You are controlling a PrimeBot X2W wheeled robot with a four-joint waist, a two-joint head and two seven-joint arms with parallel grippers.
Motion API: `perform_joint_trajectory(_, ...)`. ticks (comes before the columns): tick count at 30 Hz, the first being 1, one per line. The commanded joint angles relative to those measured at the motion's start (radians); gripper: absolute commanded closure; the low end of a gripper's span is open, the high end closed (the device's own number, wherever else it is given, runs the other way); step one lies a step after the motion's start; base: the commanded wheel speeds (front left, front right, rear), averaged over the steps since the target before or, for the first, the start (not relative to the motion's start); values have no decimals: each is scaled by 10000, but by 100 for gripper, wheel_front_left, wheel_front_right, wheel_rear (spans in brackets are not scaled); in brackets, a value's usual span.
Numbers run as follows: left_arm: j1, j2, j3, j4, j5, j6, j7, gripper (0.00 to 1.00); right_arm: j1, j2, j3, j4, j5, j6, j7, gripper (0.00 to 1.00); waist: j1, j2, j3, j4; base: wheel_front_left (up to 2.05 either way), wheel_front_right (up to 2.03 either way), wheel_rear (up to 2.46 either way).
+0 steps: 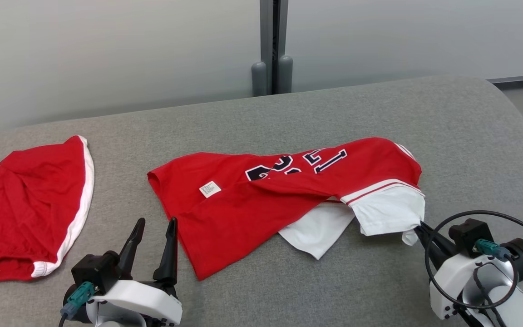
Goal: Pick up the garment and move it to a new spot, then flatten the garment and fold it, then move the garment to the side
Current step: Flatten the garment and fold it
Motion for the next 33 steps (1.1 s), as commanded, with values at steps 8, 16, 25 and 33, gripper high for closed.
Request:
perform_joint_trajectory(8, -90, 110, -49, 49, -109, 41, 31, 0, 1686, -1143, -843, -2912, -137, 3, 2285, 100, 0, -1, 85, -468, 0, 0, 0)
perform_joint_trajectory(16, -300, 104, -239, 139, -92, 1, 115, 0, 2265, -968, -947, -3654, -14, 3, 3108, 78, 0, -1, 172, -304, 0, 0, 0)
perform_joint_trajectory(25, -321, 122, -270, 267, -185, 43, 90, 0, 2189, -688, -1370, -3126, -143, 3, 3347, 0, 0, -1, 205, -88, 0, 0, 0)
perform_joint_trajectory(33, -254, 122, -230, 301, -249, 127, 26, 0, 2494, -362, -2239, -3775, -153, 3, 2832, 0, 0, -1, 145, -354, 0, 0, 0)
